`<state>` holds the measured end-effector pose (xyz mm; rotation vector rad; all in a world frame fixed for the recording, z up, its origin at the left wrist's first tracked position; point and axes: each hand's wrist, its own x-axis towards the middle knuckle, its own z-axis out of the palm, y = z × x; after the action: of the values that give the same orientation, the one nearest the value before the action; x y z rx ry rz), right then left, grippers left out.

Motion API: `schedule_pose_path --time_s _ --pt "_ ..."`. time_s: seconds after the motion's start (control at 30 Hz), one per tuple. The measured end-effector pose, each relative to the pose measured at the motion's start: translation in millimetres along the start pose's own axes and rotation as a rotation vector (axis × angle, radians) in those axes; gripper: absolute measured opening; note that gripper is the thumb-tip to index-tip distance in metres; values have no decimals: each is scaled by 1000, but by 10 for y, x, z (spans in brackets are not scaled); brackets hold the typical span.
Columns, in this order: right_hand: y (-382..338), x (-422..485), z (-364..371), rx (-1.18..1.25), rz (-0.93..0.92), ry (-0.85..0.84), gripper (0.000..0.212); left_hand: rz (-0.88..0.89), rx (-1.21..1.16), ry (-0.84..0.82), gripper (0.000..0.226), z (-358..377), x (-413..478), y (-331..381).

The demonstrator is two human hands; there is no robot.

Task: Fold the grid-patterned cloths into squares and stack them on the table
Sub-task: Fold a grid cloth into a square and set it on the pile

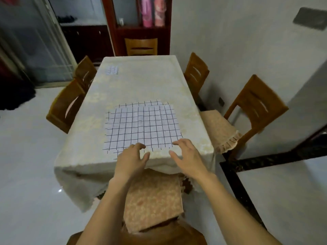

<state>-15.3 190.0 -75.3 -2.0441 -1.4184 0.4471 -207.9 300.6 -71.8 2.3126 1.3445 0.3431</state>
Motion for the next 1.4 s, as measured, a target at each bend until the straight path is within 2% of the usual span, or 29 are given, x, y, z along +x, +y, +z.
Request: schedule_pose_path --time_s 0.17,0.27,0.53,0.7,0.9,1.1,1.3,1.4 --pt "343 313 -330 -88 -17 -27 51 -14 -41 -20 40 271 401 288" --pt "503 516 -469 -65 0 -44 52 -82 -61 -10 40 357 492 336" --pt "862 1086 -415 7 -188 -237 51 -273 -30 57 40 679 696 663" --pt "1285 1544 -660 52 -302 -320 51 -396 7 123 41 919 927 1121" --pt "1529 1911 -951 47 -411 -417 49 -475 0 125 41 1074 1107 1610" --pt "1359 2228 -836 81 -510 -501 47 -631 -2 171 40 978 1138 1488" --pt "1332 2676 -550 -15 -558 -598 46 -745 -40 23 49 1207 1546 1192" --pt "1371 2985 -446 -91 -536 -648 47 -782 -97 12 50 1297 1889 1004"
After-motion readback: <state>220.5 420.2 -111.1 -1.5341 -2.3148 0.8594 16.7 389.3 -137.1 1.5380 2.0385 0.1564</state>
